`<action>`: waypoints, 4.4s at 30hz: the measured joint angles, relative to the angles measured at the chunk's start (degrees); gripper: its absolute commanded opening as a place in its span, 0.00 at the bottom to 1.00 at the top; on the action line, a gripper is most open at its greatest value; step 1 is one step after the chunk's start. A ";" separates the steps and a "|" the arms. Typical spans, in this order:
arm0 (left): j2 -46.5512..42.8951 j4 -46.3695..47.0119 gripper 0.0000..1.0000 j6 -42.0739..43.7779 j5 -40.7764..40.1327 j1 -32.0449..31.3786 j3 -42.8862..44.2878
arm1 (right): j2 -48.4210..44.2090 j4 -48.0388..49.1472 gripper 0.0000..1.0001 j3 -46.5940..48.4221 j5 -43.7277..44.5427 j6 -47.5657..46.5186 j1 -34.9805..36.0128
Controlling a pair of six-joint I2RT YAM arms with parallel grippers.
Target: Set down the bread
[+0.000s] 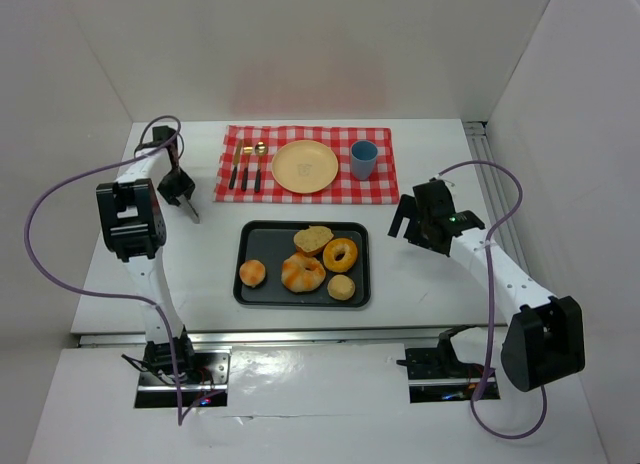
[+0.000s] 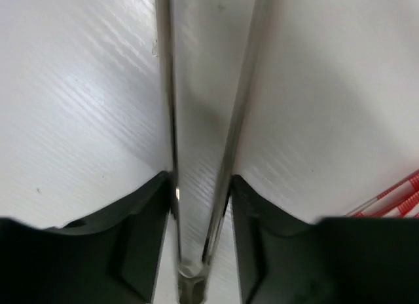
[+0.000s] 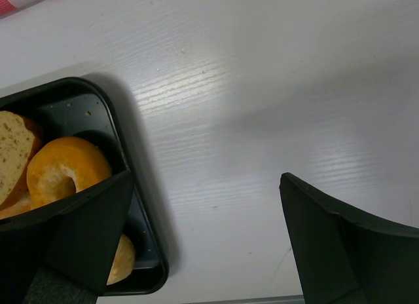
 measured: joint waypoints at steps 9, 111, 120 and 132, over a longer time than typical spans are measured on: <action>-8.13 1.31 0.23 0.48 -2.03 -3.37 -4.92 | 0.00 -0.02 1.00 0.02 -0.61 0.07 0.00; -18.43 5.22 0.66 0.28 23.02 -27.78 -3.80 | -1.64 -1.16 1.00 0.39 1.36 -0.37 0.00; -21.46 -1.77 0.63 3.43 13.55 -30.73 2.49 | -1.64 -1.14 1.00 0.39 1.29 -0.37 0.00; -53.27 -19.52 0.63 4.42 1.77 -39.98 -20.70 | -1.64 -1.05 1.00 0.39 1.07 -0.39 0.00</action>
